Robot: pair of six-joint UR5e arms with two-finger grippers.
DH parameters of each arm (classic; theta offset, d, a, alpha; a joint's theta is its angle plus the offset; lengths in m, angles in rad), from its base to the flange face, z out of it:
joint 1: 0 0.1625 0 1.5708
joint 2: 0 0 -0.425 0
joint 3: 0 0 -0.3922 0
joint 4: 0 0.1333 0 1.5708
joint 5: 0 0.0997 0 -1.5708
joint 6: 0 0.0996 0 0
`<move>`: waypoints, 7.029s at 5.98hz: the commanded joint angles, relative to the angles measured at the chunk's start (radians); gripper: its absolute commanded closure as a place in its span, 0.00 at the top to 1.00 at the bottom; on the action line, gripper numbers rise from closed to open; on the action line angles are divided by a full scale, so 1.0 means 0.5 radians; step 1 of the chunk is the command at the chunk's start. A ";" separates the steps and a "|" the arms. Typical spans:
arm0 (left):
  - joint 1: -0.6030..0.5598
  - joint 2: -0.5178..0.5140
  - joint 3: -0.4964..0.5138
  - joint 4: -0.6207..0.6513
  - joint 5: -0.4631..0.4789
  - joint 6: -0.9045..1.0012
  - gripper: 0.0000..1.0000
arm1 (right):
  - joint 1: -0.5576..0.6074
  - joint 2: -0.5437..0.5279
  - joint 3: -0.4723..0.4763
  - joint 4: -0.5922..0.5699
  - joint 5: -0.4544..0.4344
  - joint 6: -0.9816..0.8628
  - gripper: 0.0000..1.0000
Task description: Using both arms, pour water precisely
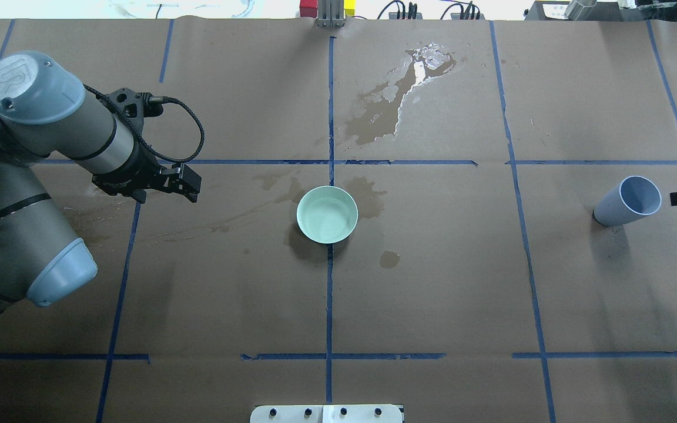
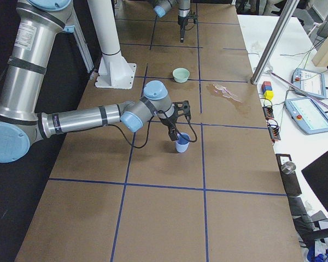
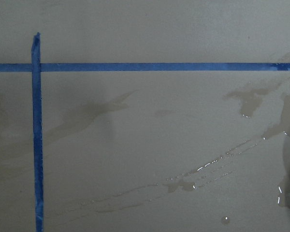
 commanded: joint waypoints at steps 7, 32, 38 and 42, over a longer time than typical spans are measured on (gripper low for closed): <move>0.005 0.011 0.002 -0.004 0.002 -0.029 1.00 | -1.192 -0.122 -0.639 1.158 -1.743 0.650 1.00; 0.005 0.005 -0.001 -0.004 0.008 -0.032 1.00 | -0.956 0.277 -0.508 1.272 -1.946 -0.255 0.00; 0.008 -0.008 0.005 -0.004 0.008 -0.038 1.00 | -1.271 1.269 -0.381 -0.093 -2.227 -0.261 0.00; 0.008 -0.001 0.002 -0.004 0.005 -0.035 1.00 | -1.606 1.691 -0.543 -0.808 -2.651 -0.258 0.00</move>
